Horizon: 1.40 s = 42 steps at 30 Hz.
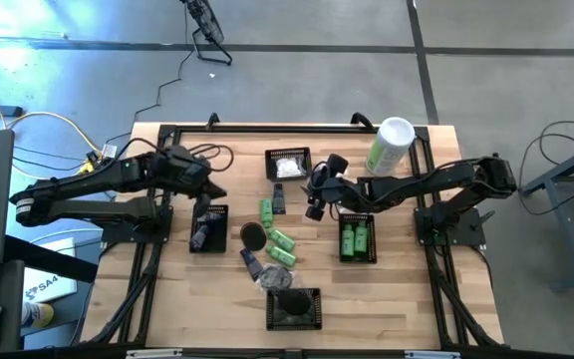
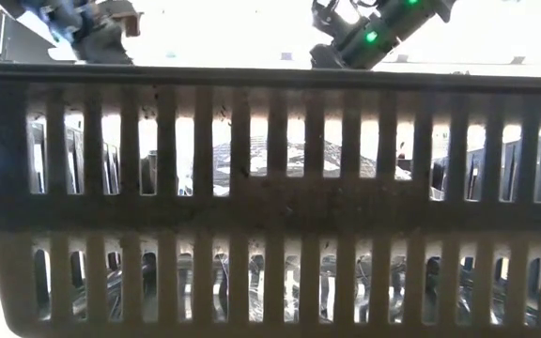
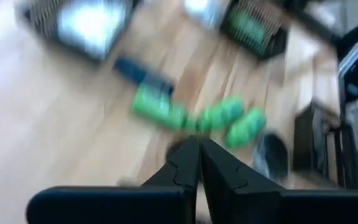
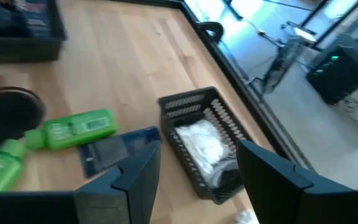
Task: Pick & Place Travel size toiletries
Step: Put the bottom pack of cotton buds into the top middle black bin
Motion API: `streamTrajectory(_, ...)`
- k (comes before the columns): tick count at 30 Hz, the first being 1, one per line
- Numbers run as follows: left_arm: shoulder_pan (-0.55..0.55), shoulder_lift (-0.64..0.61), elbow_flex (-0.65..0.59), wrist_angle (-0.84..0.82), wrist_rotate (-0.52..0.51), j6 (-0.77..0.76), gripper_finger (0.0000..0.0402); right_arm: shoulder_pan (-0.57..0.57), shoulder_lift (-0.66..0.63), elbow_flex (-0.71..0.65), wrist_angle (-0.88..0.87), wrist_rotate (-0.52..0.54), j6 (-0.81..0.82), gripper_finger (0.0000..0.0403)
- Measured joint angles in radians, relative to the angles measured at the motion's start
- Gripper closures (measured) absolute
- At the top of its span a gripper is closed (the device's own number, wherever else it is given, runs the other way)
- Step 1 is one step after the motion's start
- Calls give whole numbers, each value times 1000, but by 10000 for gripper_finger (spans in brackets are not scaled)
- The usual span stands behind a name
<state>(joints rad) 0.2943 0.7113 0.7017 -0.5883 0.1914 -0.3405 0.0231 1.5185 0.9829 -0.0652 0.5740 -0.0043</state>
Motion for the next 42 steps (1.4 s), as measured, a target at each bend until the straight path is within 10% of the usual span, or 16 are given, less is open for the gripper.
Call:
streamTrajectory(8,0,11,0,244,-120,113,385,0,0,0,-4,57,1,199)
streamTrajectory(42,0,270,0,349,-88,123,385,0,0,0,18,-28,60,199)
